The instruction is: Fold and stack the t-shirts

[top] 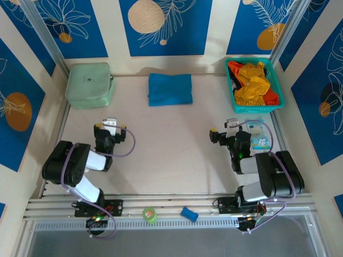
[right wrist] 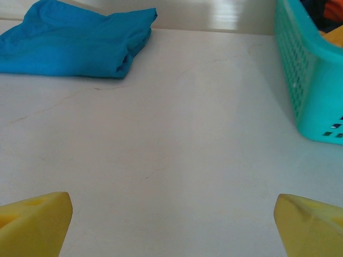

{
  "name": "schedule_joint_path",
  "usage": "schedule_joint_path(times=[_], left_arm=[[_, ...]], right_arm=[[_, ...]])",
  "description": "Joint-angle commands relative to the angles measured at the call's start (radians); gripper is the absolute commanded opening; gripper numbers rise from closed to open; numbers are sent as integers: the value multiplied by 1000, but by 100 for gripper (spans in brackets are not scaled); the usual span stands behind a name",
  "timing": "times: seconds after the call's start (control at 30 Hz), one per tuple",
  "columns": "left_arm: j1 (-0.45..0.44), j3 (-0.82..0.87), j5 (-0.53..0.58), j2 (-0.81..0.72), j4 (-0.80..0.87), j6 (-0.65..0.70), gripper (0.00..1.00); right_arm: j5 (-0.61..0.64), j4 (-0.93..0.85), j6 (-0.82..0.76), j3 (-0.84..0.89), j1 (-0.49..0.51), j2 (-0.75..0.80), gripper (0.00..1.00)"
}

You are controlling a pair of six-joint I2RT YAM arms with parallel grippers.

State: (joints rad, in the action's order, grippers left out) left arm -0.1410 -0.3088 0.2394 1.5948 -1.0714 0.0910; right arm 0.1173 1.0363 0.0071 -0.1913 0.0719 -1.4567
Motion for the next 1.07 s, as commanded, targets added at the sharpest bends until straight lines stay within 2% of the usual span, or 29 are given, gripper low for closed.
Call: schedule_joint_path(times=[0.0,0.07,0.1,0.13,0.23,0.97,1.03], left_arm=[[79,-70,-195,-30,141,-56,99],[83,-70,-206,-30,139,-56,99],[83,-69,-209,-29,135,-56,99],[83,-69,-208,-29,137,-56,99],[83,-65,-205,-31,132,-54,99],[83,-67,-209,-30,134,-53,99],[83,-65,-207,-30,133,-53,99]], right_arm=[[-50,101,16,-73,-13,-84,98],[-65,-164,35,-188,-40,-50,98],[-116,-241,75,-234,-83,-68,98],[-163,-239,116,-229,-127,-66,99],[-82,-250,95,-238,-86,-69,99],[-76,-244,92,-234,-82,-67,99],[-112,-254,117,-245,-100,-49,99]])
